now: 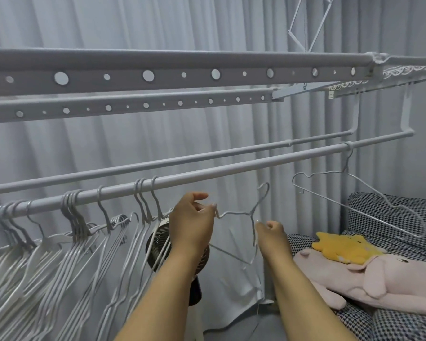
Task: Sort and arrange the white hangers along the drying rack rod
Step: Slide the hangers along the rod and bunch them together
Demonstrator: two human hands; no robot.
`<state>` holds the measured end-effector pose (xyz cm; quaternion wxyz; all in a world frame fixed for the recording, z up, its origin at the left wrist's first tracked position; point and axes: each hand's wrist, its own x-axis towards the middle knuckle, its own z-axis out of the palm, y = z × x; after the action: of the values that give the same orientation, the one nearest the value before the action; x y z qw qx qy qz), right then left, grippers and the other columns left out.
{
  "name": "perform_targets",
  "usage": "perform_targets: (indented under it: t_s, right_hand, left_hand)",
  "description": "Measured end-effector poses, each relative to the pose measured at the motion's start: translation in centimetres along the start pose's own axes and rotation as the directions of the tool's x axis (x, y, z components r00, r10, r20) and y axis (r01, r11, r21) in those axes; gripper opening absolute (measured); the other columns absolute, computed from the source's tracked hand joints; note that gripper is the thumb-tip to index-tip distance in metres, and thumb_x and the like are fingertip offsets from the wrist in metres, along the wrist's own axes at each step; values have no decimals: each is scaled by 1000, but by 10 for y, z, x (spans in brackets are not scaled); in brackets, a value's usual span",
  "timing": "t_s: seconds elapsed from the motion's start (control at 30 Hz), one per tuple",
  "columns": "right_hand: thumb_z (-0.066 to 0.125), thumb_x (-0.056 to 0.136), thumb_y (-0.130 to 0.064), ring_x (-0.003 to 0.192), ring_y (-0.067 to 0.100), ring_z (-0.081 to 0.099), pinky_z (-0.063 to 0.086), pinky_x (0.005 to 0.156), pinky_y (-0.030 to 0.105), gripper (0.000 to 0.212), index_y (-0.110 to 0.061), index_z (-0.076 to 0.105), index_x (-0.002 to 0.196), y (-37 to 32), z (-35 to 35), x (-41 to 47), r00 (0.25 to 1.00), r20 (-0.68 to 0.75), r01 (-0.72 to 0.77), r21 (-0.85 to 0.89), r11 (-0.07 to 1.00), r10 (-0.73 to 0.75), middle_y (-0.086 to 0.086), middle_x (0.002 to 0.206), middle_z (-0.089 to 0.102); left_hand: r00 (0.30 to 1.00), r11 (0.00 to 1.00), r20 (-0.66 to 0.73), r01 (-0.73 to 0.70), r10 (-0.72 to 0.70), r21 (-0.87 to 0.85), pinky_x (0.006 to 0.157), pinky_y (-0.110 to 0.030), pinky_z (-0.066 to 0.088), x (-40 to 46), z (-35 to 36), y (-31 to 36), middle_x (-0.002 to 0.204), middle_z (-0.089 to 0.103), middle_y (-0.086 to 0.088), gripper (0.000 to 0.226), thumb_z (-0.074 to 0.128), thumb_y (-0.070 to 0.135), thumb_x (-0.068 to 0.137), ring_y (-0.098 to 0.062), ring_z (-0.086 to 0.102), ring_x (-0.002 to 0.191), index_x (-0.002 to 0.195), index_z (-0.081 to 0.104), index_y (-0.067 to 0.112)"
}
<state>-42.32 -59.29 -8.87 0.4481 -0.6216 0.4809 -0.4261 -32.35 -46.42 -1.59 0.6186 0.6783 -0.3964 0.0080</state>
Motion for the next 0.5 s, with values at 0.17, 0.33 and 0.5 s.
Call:
perform_targets:
  t_s: [0.17, 0.33, 0.5]
  right_hand:
    - [44, 92, -48, 98, 34, 57, 38, 76, 34, 51, -2, 59, 108, -4, -5, -1, 991, -126, 40, -85, 996, -51, 17, 108, 63]
    - [42, 98, -37, 84, 35, 57, 38, 66, 35, 34, -11, 49, 77, -4, -12, -7, 976, -169, 114, -132, 985, -136, 8, 79, 57]
    - [47, 95, -32, 83, 38, 57, 38, 67, 37, 31, -7, 62, 82, -14, -26, -22, 856, -447, 177, -220, 959, -260, 17, 84, 67]
  left_hand:
    - [999, 988, 36, -4, 10, -155, 68, -19, 49, -9, -23, 7, 69, 73, 2, 21, 75, 18, 83, -3, 70, 71, 101, 66, 24]
    - [999, 970, -22, 23, -30, -241, 74, -28, 54, -4, -44, -7, 75, 73, -2, 19, 75, 16, 83, -11, 71, 72, 99, 67, 19]
    - [996, 982, -86, 8, 8, 188, 69, -14, 37, -7, -47, -24, 115, 56, 3, 28, 64, 32, 89, -8, 55, 94, 115, 56, 27]
